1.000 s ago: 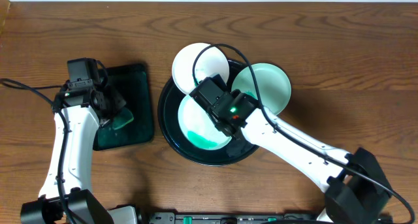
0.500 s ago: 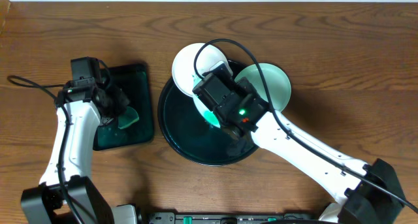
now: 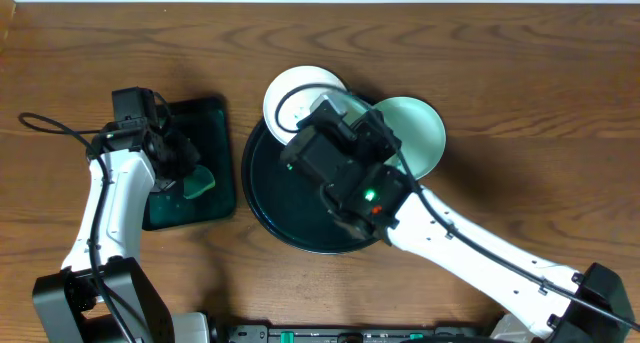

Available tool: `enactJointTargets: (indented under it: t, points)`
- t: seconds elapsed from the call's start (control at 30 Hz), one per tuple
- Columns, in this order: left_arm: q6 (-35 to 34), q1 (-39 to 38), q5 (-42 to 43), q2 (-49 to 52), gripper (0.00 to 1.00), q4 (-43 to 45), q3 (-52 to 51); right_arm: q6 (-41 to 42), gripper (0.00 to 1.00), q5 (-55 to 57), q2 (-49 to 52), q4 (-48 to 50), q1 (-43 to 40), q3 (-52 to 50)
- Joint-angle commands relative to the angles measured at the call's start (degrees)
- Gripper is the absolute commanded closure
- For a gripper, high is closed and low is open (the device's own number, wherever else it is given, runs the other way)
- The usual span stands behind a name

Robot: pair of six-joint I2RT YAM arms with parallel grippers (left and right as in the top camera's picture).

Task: Clean dirty plates on tray and stack at the side
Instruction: 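Lift the pale green plate off the tray with the right gripper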

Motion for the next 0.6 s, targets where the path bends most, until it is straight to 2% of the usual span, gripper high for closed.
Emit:
enactJointTargets:
  t: [0.0,0.23,0.57]
  points:
    - [0.98,0.07,0.11,-0.22,0.93,0.00,-0.04,-5.81,0.99,11.76,-1.14,0.26,2.29,0.50]
    - [0.98,0.09,0.11,-0.22,0.93,0.02,-0.04,-8.28,0.99,18.82,-1.14,0.24,5.66,0.50]
    - [1.01,0.09,0.09,-0.22,0.93,0.02,-0.04,-6.73,0.99,17.18,-1.14,0.28,6.88,0.50]
